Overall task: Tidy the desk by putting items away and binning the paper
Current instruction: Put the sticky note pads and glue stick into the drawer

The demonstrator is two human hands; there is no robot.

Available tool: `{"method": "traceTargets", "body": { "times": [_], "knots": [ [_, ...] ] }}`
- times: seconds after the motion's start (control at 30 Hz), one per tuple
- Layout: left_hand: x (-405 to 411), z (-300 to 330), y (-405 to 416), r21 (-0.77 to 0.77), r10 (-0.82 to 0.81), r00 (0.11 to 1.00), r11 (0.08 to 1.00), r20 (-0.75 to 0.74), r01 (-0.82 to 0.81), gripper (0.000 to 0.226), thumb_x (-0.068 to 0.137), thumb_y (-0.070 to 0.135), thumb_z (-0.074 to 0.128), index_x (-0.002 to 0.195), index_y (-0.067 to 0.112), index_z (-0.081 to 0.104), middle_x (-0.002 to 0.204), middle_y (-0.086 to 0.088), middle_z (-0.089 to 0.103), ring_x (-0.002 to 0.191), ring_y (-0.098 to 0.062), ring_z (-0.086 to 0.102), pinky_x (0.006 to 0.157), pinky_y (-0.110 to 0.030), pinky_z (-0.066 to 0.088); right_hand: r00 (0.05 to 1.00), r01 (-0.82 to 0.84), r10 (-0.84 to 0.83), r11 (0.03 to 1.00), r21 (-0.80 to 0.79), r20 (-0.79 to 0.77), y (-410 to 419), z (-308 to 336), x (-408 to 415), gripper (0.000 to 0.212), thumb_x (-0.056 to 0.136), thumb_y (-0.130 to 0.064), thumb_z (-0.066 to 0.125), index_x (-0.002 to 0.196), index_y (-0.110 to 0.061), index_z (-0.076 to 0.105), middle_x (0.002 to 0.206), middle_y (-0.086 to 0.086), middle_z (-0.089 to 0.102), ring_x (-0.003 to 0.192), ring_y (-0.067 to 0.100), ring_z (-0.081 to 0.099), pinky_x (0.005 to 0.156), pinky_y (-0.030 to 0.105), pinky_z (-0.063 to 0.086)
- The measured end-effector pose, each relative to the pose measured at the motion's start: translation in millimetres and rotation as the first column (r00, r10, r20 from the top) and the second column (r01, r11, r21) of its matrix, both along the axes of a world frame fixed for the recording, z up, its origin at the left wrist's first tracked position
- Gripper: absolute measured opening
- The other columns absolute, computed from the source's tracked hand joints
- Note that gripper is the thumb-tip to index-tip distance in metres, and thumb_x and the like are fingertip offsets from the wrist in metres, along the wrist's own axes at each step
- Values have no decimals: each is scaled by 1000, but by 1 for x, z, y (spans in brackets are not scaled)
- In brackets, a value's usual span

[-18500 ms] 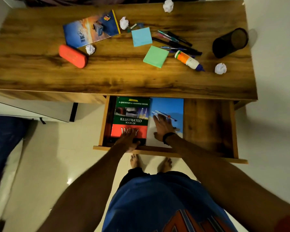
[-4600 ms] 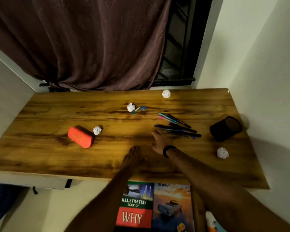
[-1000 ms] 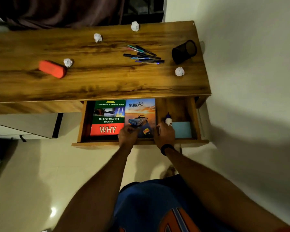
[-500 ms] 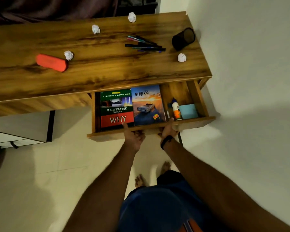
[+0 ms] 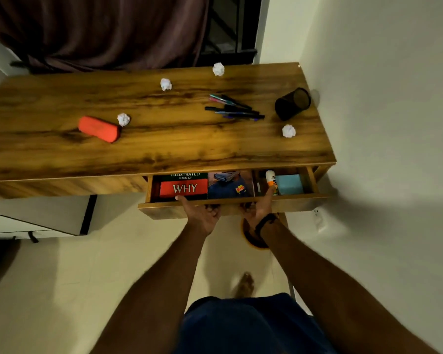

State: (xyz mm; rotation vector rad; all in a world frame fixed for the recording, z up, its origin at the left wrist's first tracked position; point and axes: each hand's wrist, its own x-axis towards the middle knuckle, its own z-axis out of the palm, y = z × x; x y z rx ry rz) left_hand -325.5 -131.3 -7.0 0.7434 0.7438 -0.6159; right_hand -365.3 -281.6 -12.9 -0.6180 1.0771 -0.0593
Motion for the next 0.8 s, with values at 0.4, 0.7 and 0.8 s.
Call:
{"method": "traceTargets", "body": {
  "times": [0.4, 0.7, 0.8],
  "knots": [
    [84, 11, -37, -6, 14, 999, 1000, 48, -14, 124, 60, 98, 22, 148, 11, 32, 127, -13, 52, 111, -30, 52, 109, -45, 33, 969, -160, 154, 987, 17, 194, -33, 14, 74, 98, 56, -86, 62, 124, -16, 64, 135, 15, 58, 126, 36, 53, 111, 52, 34],
    [108, 5, -39, 105, -160, 982, 983, 98, 150, 110, 69, 93, 24, 148, 18, 30, 131, -14, 52, 114, -32, 53, 104, -43, 41, 904, -400, 414, 907, -135, 108, -50, -4, 90, 89, 67, -82, 59, 122, -13, 61, 122, 20, 66, 109, 35, 62, 105, 49, 43],
    [117, 16, -43, 495, -539, 842, 723, -33, 482, 96, 78, 86, 23, 123, 8, 55, 103, -16, 68, 85, -29, 63, 80, -35, 49, 691, -716, 714, 656, -236, -112, -67, 13, 92, 52, 84, -71, 48, 103, -23, 58, 109, 11, 70, 105, 28, 65, 98, 41, 46]
  ]
}}
